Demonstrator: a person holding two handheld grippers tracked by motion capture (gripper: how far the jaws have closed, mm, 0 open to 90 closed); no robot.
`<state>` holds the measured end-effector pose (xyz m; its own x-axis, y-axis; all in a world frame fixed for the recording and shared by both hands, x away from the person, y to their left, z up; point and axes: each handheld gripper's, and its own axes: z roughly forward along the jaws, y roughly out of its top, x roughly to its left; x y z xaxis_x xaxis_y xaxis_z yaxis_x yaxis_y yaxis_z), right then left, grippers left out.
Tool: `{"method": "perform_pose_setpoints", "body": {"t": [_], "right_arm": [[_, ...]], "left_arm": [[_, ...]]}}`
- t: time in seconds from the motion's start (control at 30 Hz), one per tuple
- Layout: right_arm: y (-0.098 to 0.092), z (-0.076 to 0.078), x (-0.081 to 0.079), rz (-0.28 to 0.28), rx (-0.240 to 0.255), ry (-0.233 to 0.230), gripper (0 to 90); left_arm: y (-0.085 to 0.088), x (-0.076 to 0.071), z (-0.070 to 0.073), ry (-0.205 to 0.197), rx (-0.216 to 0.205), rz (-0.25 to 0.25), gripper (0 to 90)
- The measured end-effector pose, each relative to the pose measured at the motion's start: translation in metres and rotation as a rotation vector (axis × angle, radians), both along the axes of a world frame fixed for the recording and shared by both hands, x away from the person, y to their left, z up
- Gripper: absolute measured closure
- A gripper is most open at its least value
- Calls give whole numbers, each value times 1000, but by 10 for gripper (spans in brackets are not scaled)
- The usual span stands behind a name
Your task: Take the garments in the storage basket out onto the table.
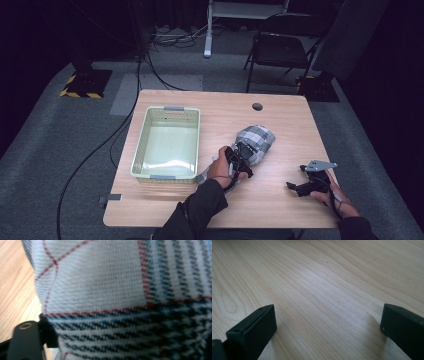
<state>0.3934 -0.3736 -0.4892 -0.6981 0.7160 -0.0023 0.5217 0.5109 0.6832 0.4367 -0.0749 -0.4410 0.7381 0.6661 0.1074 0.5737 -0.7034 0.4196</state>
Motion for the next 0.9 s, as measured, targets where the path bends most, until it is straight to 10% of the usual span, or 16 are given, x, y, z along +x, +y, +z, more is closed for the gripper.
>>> {"method": "perform_pose_setpoints", "body": {"t": [0.9], "right_arm": [[0,0,0,0,0,0,5]], "left_arm": [[8,-11,0,-17,-11,-48,37]]}}
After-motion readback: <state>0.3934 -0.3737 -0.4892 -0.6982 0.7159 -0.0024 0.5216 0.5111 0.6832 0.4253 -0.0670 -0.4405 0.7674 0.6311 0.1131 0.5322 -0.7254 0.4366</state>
